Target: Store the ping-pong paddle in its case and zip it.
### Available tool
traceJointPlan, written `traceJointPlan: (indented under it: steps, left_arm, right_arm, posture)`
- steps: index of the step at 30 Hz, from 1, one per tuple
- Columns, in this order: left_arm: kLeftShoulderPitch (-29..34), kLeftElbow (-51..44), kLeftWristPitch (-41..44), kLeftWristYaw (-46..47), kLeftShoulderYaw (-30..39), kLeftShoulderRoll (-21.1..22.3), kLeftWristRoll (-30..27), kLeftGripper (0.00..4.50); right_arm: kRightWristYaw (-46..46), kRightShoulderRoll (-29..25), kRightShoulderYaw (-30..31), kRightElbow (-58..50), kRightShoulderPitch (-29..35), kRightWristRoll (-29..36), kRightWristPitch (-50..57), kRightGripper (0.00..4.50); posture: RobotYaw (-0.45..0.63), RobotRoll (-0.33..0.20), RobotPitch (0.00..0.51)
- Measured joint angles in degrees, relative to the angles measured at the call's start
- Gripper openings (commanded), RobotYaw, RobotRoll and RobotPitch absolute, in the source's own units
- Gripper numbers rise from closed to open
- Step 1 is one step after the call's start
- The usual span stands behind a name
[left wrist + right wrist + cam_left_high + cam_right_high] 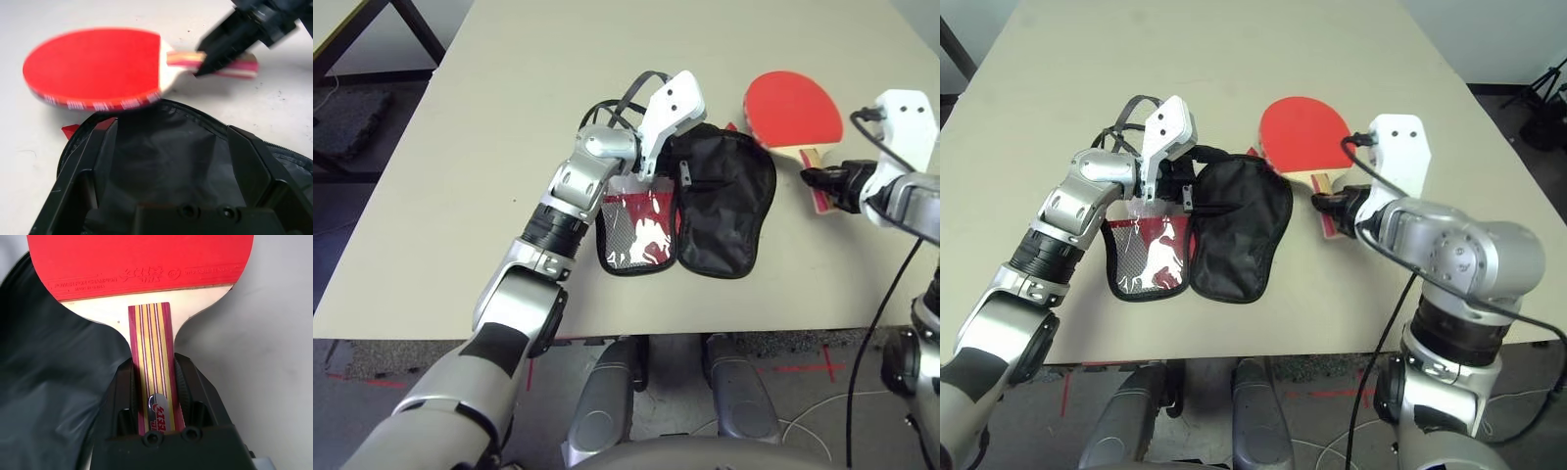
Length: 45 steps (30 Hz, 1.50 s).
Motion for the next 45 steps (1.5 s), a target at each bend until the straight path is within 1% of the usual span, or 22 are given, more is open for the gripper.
traceJointPlan:
  steps: [5,9,13,14,15,17,18,20,22,25,30,38,41,44,45]
  left_arm:
    - [-1.09,1.81,-1.28,0.31,0.02,-0.31,0.07,4.50]
    - [-1.91,3.45,-2.09,0.41,0.02,-0.46,0.18,4.50]
    - [-2.60,4.72,-3.01,0.46,0.04,-0.68,0.22,4.50]
    - [-2.86,5.07,-3.20,0.48,0.04,-0.99,0.24,4.50]
    - [-2.99,5.28,-3.42,0.49,0.04,-1.12,0.24,4.50]
    - [-3.19,6.13,-3.87,0.62,0.16,-1.16,0.27,4.50]
    - [-3.23,6.65,-4.14,0.77,0.35,-1.15,0.29,4.50]
    - [-3.52,7.26,-4.46,0.92,0.37,-1.52,0.32,4.50]
    - [-4.14,7.73,-4.91,0.92,0.36,-2.43,0.31,4.50]
    - [-4.82,8.29,-5.43,0.93,0.36,-2.64,0.33,4.50]
    - [-4.91,9.41,-6.07,0.92,0.37,-2.71,0.33,4.50]
    - [-6.10,12.08,-7.26,0.92,0.37,-3.20,0.36,4.50]
    - [-6.71,13.31,-7.80,0.91,0.40,-3.67,0.38,4.50]
    - [-7.76,15.14,-8.60,0.91,0.49,-4.68,0.39,4.50]
    - [-7.99,15.50,-8.99,0.86,0.51,-4.88,0.39,4.50]
  right_arm:
    - [-8.03,-0.11,0.70,-0.52,0.95,10.84,0.00,1.13]
    - [-16.36,0.01,1.31,-0.77,1.84,21.43,0.02,1.13]
    - [-28.25,0.79,1.12,-0.06,2.22,33.49,0.07,1.13]
    - [-32.67,-0.53,1.52,0.45,3.12,38.61,-1.16,1.13]
    - [-36.68,-3.28,2.64,1.08,4.34,44.13,-2.95,1.13]
    - [-47.26,-12.78,8.49,2.20,7.29,58.35,-11.56,1.13]
    - [-51.69,-16.49,11.25,2.24,7.72,63.79,-16.01,1.13]
    - [-55.94,-19.68,14.43,1.88,7.64,68.89,-23.26,1.13]
    - [-57.38,-20.70,17.17,1.62,7.46,70.52,-27.66,1.13]
    - [-57.80,-22.12,20.78,1.12,7.42,71.19,-31.45,1.13]
    - [-57.70,-24.24,22.82,0.05,7.25,71.25,-34.85,1.13]
    - [-60.47,-23.49,24.84,-1.53,5.51,71.31,-39.86,1.13]
    - [-62.49,-21.01,25.15,-1.57,3.69,71.35,-40.80,1.13]
    - [-67.12,-15.27,25.49,0.16,0.53,71.42,-41.27,1.13]
    - [-70.13,-11.84,25.64,1.09,-0.70,71.43,-41.67,1.13]
  posture:
    - [-0.08,0.000,0.227]
    - [-0.10,0.000,0.226]
    - [-0.11,0.000,0.226]
    - [-0.12,0.000,0.226]
    - [-0.12,0.000,0.226]
    - [-0.13,0.000,0.226]
    - [-0.13,0.000,0.226]
    - [-0.14,0.000,0.227]
    - [-0.14,0.000,0.228]
    - [-0.15,0.000,0.232]
    - [-0.16,0.000,0.234]
    - [-0.19,0.000,0.235]
    - [-0.21,0.000,0.240]
    - [-0.22,0.000,0.250]
    - [-0.23,0.000,0.254]
